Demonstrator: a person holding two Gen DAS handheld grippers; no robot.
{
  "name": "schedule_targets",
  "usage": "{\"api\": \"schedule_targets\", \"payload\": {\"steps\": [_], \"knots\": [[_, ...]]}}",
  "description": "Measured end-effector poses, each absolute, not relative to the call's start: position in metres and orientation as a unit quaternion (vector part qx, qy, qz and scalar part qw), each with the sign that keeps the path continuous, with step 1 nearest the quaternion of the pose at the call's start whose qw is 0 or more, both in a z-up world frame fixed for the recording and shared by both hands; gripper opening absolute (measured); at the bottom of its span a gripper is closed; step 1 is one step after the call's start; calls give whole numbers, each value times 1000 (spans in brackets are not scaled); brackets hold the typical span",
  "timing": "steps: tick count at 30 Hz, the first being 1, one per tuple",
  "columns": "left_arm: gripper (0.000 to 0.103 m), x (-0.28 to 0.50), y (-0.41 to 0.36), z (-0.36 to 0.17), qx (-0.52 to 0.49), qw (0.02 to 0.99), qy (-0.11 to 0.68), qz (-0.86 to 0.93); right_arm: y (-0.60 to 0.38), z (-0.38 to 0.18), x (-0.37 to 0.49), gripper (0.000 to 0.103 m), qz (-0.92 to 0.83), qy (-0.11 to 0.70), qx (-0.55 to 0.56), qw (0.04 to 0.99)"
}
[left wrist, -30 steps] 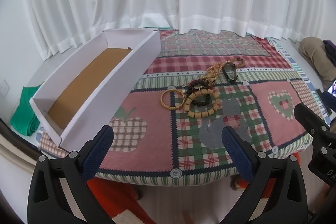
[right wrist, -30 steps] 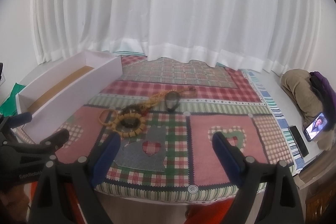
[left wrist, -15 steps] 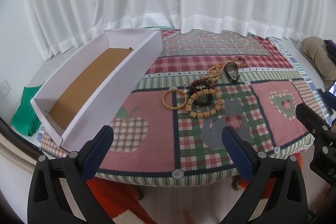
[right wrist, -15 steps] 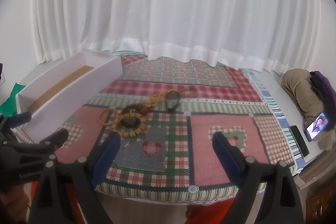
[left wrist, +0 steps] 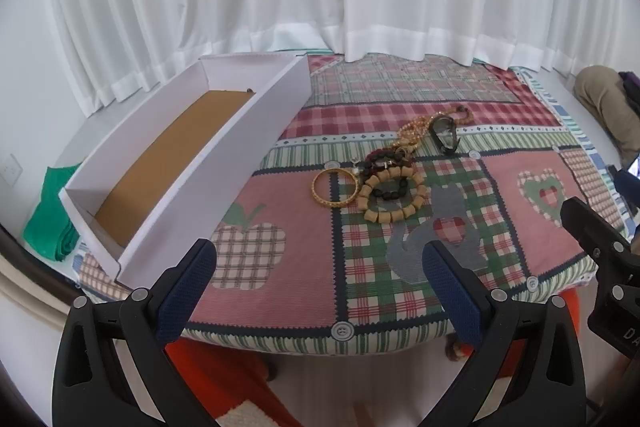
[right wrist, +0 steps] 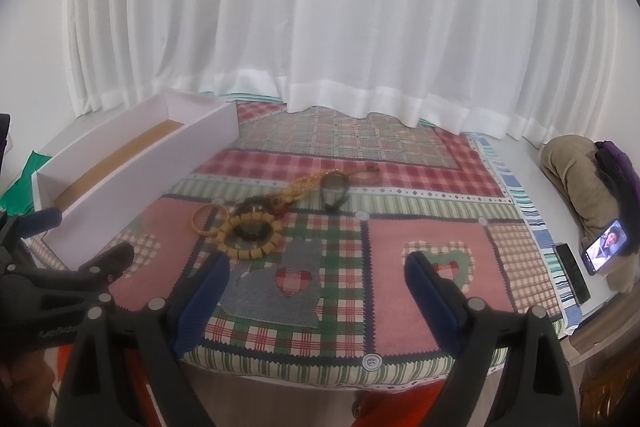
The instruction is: Organize jewelry
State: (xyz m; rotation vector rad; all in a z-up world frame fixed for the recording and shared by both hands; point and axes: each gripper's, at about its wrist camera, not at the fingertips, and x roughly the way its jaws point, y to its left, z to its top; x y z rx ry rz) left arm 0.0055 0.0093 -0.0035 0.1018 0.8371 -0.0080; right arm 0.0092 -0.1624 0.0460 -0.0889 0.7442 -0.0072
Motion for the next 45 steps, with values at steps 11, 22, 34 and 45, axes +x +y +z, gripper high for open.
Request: {"api": "schedule_targets", "payload": {"steps": [11,22,34,45], "knots": [[102,5,12,-6,47,911,409,-1,-159,47,9,91,-4,363,-56,930],[102,7,20,-9,41,910,414,3,-158,47,10,91,-3,363,-55,930],[102,28,49,-15,5,900,435,-2,-163,41,21,91,16,372,-37,927],[102,156,42,-73,-36,816,568,-103,-189,-25,119,91,123,504,25,854]]}}
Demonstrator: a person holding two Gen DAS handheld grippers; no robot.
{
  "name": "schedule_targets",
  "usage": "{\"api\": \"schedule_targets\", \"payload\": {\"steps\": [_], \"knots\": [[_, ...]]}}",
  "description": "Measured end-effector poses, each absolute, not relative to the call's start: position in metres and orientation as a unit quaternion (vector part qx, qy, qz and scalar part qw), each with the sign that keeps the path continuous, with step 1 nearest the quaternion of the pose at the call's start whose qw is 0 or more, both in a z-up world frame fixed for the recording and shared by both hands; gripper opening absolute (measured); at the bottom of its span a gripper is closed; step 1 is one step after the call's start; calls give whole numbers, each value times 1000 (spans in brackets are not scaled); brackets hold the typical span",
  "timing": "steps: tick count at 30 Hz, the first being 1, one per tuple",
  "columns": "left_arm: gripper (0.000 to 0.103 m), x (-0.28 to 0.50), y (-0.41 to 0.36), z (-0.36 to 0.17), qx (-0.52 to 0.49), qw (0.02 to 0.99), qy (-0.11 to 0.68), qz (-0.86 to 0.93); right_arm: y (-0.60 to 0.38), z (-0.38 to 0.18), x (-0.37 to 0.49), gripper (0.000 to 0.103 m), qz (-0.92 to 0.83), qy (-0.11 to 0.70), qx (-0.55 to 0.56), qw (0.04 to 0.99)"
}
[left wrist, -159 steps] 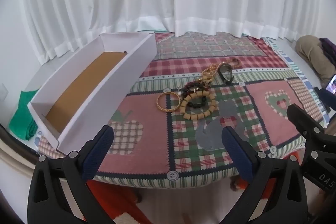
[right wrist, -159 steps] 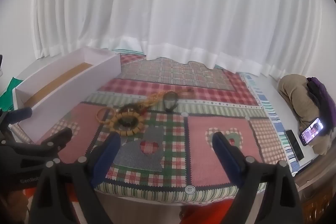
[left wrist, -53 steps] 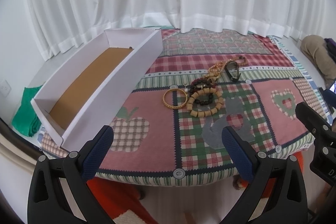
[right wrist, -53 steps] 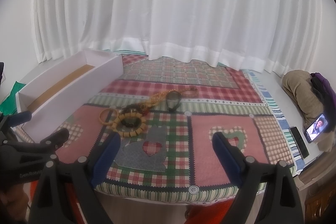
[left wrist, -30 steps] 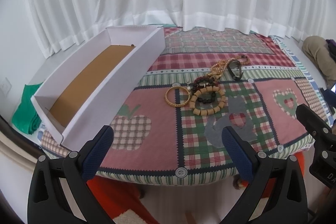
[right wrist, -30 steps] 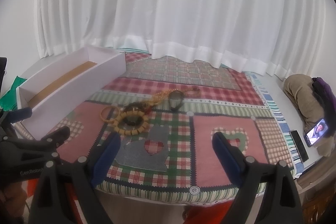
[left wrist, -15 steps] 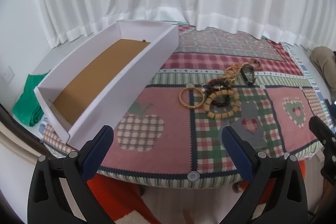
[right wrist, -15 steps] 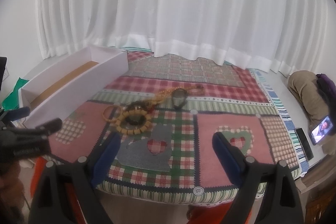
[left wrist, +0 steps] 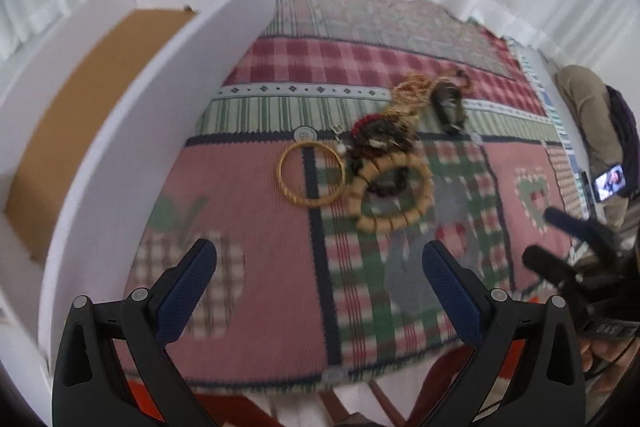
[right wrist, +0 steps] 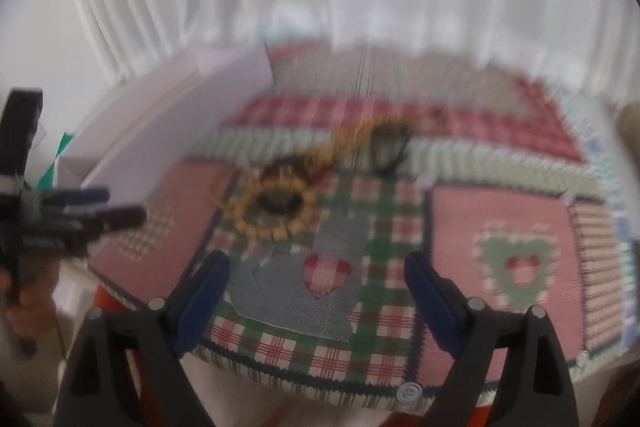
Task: Organize jewelry
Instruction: 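Grasp the gold bangle with the left tool while the right tool grasps the wooden bead bracelet, then carry both bracelets into the white box and open both tools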
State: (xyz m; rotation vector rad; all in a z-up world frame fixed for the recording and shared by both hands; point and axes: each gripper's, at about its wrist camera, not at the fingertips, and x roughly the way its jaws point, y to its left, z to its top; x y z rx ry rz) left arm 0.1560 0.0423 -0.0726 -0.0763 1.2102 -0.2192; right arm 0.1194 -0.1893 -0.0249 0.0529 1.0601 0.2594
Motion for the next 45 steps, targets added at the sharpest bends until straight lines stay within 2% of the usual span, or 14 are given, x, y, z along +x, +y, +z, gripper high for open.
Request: {"api": "schedule_targets", "payload": {"steps": [3,7,9,11,14,17,19,22,23,24,25,26,33,45], "knots": [[102,186,42,-90,-45,800,590,-94,-194,-49,156,89,142,549,65,821],[100,219,50,-125,-74,772,629,-64,-187,-77,191,65,163,583,96,790],[89,226,53,-135,-83,765,637,-51,-177,-92,205,61,169,596,94,779],[82,232,54,-144,-93,757,646,-39,-171,-102,214,57,166,604,85,775],[77,236,49,-152,-89,754,650,-32,-164,-112,224,55,161,607,81,774],[67,238,44,-161,-73,752,654,-23,-158,-116,227,49,165,605,71,776],[66,238,41,-162,-64,761,645,-11,-154,-120,230,49,161,606,65,776],[48,238,37,-165,-49,767,639,11,-152,-127,234,41,157,608,56,776],[37,238,34,-165,-44,769,638,13,-151,-131,237,37,157,607,53,777],[20,236,32,-165,-35,772,635,17,-149,-131,236,34,160,601,50,781],[9,235,29,-166,-29,773,633,18,-146,-133,237,24,165,598,48,783],[5,235,28,-166,-29,773,633,17,-143,-135,237,15,171,594,50,784],[3,217,40,-142,-72,778,623,-11,-149,-107,225,14,174,571,51,801],[3,176,75,-28,-96,823,558,-41,-135,-7,214,14,191,504,-22,842]]}}
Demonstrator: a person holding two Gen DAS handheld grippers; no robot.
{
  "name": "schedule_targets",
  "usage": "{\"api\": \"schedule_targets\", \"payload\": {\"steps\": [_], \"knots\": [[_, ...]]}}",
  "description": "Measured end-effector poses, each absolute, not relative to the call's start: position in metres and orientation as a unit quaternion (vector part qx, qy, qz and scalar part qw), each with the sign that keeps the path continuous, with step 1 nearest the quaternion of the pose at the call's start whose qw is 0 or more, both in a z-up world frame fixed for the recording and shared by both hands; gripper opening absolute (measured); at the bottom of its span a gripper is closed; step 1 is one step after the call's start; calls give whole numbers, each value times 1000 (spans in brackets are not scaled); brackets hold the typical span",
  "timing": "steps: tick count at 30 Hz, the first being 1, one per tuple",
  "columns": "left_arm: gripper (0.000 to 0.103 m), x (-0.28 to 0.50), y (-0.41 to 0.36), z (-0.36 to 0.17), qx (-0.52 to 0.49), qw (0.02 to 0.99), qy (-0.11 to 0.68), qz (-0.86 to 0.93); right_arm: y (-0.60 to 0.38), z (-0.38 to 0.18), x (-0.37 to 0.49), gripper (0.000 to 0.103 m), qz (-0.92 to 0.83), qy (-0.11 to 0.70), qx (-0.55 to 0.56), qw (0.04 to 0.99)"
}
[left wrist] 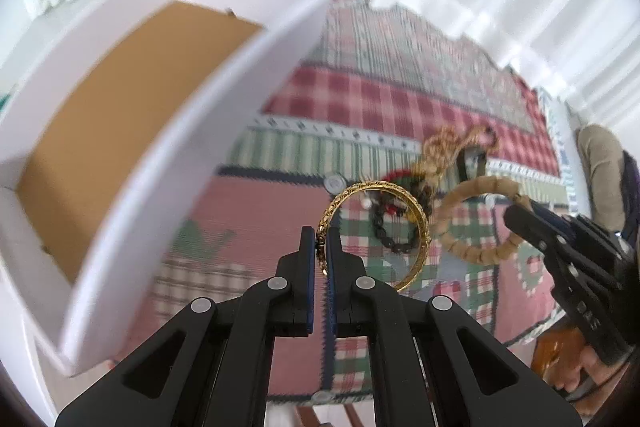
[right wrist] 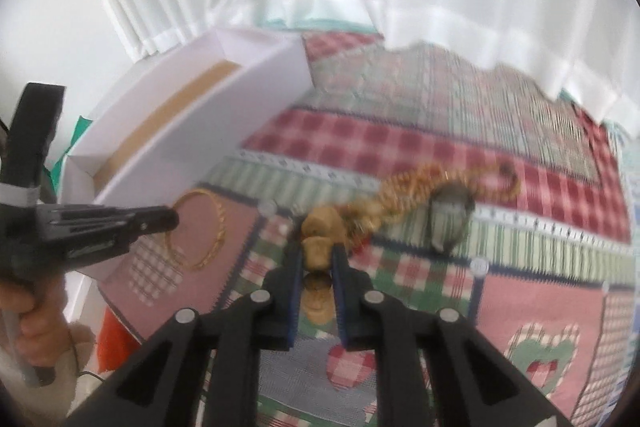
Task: Organize jewelry
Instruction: 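Carry both bracelets into the white box and open both tools, then move both open tools back over the jewelry pile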
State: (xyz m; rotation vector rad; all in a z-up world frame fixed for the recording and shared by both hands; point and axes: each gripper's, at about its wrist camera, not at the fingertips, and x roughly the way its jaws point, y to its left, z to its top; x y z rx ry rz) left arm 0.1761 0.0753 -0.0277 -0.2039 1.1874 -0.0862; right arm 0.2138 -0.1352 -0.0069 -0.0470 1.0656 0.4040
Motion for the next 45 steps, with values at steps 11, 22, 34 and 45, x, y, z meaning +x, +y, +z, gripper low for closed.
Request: {"api": "schedule_targets", "payload": {"steps": [11,22,34,45], "knots": [[3,173,225,28,-141,845,511,73,-14,74,232,14,295,428,-51,853],[3,184,319,-37,-169,808,539,167,138,40,258,14,397,449,-57,798],[64,184,336,-71,-145,800,550,193,162,-15,283,57,360,485,-54,795],[95,165,248,-11,-53,883,437,160,74,35,252,72,254,367,-96,890]]}}
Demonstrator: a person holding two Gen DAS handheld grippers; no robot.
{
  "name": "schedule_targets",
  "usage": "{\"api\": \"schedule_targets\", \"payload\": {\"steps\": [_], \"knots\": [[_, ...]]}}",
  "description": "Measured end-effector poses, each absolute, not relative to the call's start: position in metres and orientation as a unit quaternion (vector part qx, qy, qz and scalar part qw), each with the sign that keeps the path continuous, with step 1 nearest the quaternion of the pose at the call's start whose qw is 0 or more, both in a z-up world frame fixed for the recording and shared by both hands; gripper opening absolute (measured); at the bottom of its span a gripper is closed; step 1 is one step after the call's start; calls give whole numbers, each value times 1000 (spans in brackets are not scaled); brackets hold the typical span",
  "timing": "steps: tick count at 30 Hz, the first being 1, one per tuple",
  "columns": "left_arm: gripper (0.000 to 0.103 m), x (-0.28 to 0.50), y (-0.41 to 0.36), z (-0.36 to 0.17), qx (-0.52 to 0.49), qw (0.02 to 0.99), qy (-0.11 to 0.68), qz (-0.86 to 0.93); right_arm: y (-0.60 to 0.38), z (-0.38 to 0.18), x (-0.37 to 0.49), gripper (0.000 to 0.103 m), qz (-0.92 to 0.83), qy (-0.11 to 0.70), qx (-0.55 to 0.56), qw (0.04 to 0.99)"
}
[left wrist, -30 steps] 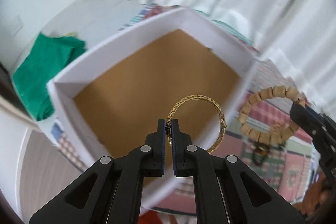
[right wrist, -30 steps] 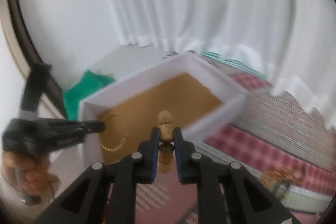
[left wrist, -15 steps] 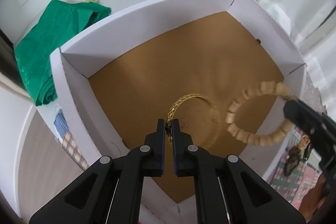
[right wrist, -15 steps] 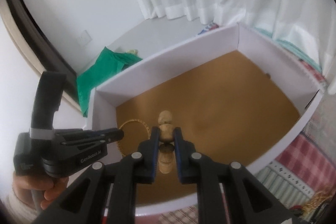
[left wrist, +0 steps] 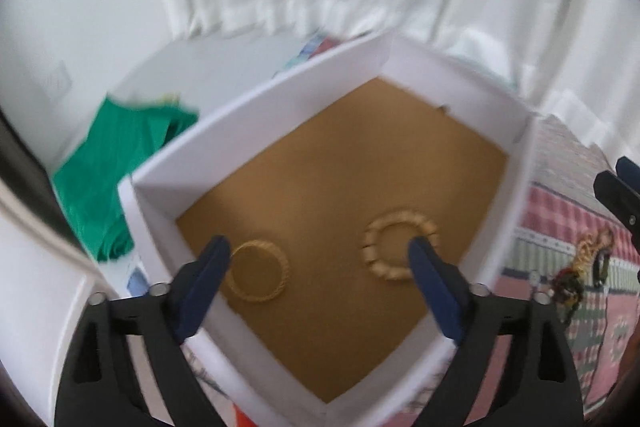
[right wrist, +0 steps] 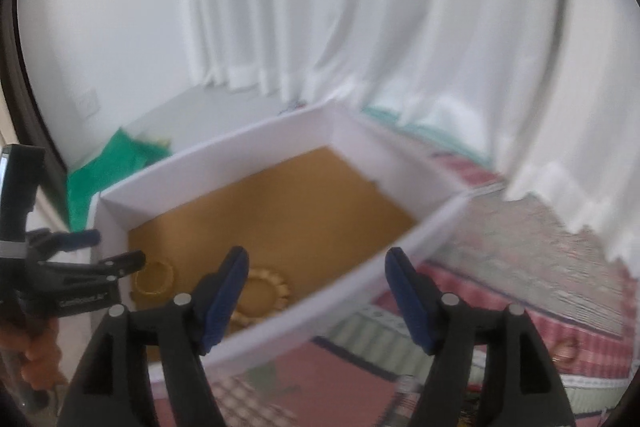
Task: Organize jewelry
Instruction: 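Move both open tools back over the jewelry pile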
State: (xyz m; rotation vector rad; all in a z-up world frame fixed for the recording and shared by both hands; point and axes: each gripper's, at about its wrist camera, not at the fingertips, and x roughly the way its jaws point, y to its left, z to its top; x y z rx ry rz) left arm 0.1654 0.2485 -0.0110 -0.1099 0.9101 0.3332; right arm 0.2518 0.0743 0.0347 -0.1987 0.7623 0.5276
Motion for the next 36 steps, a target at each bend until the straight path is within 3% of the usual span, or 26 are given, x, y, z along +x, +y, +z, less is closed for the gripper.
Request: {"api": "schedule_targets", "payload": {"steps": [5,7,11,15,20,36], "knots": [[98,154,174,6,3,915,391,99,5,57,215,74,204,300,-71,929],[98,149,144,7,18,919,387,67,-26,65,200,82,172,279,-59,943],[98,142,91,1,31,923,384,7,-78,68,185,85,170,297,-18,939],[98,135,43,-17,24,911,409,-46,-123,66,166,86,141,294,15,945],[98,133,1,-45,37,881,466,-70,-161,54,142,103,111,291,-3,950],[99,153,20,-30,52,871,486,-48,-250,52,152,103,85,413,96,902]]}}
